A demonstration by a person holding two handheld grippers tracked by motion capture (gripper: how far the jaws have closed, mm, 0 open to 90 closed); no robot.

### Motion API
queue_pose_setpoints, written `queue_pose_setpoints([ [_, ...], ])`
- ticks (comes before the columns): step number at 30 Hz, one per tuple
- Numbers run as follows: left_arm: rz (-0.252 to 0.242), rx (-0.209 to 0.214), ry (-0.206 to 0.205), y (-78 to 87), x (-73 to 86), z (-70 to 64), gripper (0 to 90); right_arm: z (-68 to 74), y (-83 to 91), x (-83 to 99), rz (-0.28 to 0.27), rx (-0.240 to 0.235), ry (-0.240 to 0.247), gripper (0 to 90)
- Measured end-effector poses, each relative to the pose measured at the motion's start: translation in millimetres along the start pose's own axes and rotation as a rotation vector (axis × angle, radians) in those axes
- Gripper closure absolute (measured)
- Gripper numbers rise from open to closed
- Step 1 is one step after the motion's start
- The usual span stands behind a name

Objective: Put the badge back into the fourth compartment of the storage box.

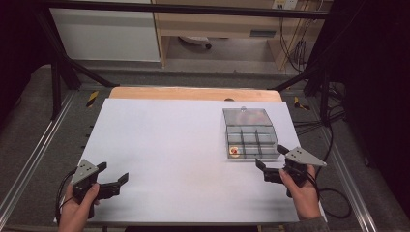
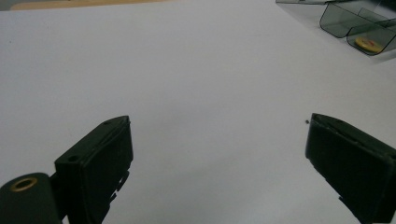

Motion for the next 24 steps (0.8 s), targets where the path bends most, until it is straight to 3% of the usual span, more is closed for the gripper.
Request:
queue_pose_setpoints([
  [7,-0.004,-0.001,0.004,0.4,-0.1,-0.2,7.8,3.8,-3.8,13.1,0.055,-0.021,0.0,4.1],
  [14,-0.001,0.016,0.016,-2.1,0.0,-0.1,7.4,6.3,-8.7,23.1,0.078,-0.054,-0.043,4.3],
  [24,-0.017,0.018,-0.001,-0.2,-1.6,-2.1,7.4,26.1,-26.4,29.5,0.132,-0.133,0.018,4.4],
])
Point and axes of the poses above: each handheld gripper's, and its own axes: y roughly backward along the jaws, x roughly out of its underside, z roughly to its left, the point moved 1 cm from there along -y, roughly forward along the jaws, and after that the axes turned 3 degrees about y, right-handed, at the moved point
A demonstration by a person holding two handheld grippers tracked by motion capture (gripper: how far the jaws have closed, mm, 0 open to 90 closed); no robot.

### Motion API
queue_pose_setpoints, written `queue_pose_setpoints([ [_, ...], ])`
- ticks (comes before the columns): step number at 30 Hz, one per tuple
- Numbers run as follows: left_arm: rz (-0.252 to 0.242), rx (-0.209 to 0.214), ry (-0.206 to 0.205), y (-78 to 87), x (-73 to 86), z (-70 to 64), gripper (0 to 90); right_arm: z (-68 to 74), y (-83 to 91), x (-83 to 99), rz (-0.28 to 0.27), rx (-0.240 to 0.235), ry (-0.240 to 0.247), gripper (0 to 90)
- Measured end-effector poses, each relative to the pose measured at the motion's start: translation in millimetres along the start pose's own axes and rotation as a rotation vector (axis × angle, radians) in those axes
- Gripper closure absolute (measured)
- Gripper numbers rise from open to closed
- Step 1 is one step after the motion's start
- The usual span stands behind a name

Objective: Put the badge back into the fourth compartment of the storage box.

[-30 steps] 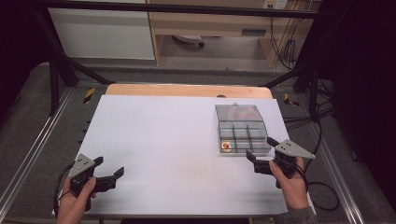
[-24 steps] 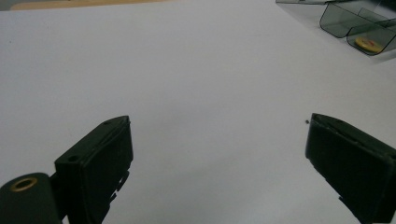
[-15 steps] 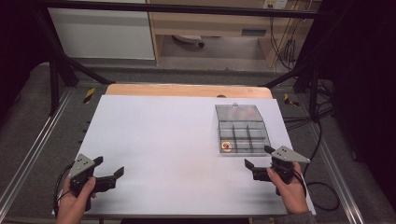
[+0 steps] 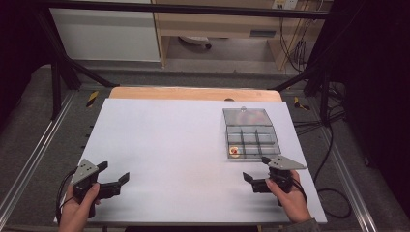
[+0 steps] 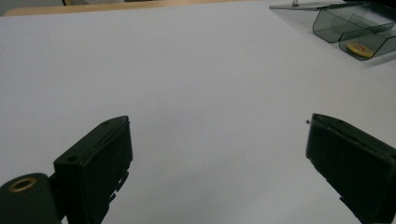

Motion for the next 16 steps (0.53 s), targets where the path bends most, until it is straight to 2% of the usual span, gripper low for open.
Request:
queue_pose_setpoints([
  [4,0.005,0.002,-0.003,-0.4,0.4,0.0,7.4,5.8,-7.6,-1.3,-0.002,-0.025,0.001,4.2],
  [11,0.006,0.004,-0.008,0.1,0.7,-0.7,7.4,11.0,-20.8,-1.5,0.037,-0.04,0.001,4.1],
  [13,0.008,0.008,-0.007,-0.8,0.6,-1.4,7.4,12.2,-25.2,0.7,0.079,-0.019,0.018,5.1],
  [15,0.014,0.009,-0.012,-1.6,0.8,-2.1,7.4,11.6,-26.0,2.0,0.105,0.018,0.05,5.4],
  [16,0.015,0.009,-0.014,-1.9,0.9,-2.4,7.4,10.0,-24.6,2.6,0.113,0.032,0.05,5.2],
])
Point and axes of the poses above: each handheld gripper's, and its own axes: y roughly backward along the jaws, x roughly out of its underside, z roughly to its left, the point moved 1 cm from there along -y, roughly forward along the jaws, and after that the axes turned 3 degrees about y, right-handed, at the moved point
